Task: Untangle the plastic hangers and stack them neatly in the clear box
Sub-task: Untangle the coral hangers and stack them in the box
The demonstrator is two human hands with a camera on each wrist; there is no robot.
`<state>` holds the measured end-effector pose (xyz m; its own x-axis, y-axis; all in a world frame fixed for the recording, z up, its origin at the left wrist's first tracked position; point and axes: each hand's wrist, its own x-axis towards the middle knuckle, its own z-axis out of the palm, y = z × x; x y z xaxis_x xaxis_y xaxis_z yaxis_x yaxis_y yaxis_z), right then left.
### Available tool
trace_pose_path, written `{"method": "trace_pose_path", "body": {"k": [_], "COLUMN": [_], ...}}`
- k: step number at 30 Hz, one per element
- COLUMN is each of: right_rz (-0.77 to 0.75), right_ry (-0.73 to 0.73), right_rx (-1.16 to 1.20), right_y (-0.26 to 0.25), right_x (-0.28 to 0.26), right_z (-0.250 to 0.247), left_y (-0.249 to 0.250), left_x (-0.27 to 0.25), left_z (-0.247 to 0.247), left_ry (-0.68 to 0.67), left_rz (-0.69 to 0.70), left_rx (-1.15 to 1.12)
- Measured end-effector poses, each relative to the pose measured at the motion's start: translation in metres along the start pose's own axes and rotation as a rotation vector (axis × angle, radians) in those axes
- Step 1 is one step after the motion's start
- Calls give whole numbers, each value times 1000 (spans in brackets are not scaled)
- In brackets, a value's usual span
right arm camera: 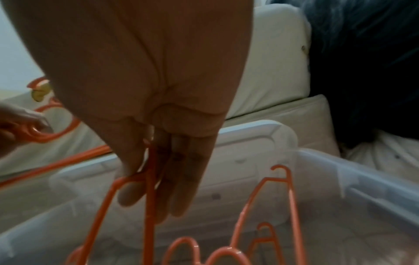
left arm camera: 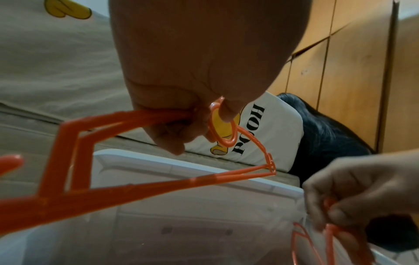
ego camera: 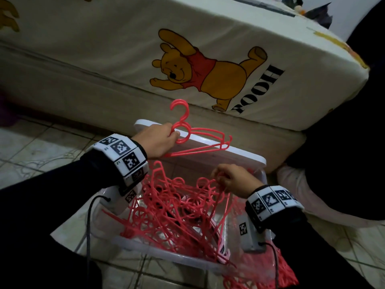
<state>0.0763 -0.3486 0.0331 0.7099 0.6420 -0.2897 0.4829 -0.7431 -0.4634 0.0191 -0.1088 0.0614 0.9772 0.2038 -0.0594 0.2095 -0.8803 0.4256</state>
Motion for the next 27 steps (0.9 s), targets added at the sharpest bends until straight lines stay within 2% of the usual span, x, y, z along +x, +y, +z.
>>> {"method": "trace_pose_path", "body": {"k": [5, 10, 15, 17, 22, 27], "right_rz": [70, 169, 199, 148, -197, -283], "right_ry": [-160, -171, -255, -255, -57, 86], "right_rx": [-196, -406, -561, -607, -760, -720], "right_y": [13, 24, 20, 13, -8, -20], "right_x": [-7, -12, -17, -18, -12, -15], "right_z": [11, 11, 30, 43, 51, 24], "left_y": [0, -1, 0, 1, 3, 3], "left_x": [-1, -3, -3, -3, -4, -2], "left_z": [-2, -1, 2, 4, 6, 3], "left_ry": [0, -28, -55, -57, -52, 15], "left_rz": [-2, -13, -11, -11, 11, 42], "left_rx": [-4, 32, 45, 49, 65, 77]}}
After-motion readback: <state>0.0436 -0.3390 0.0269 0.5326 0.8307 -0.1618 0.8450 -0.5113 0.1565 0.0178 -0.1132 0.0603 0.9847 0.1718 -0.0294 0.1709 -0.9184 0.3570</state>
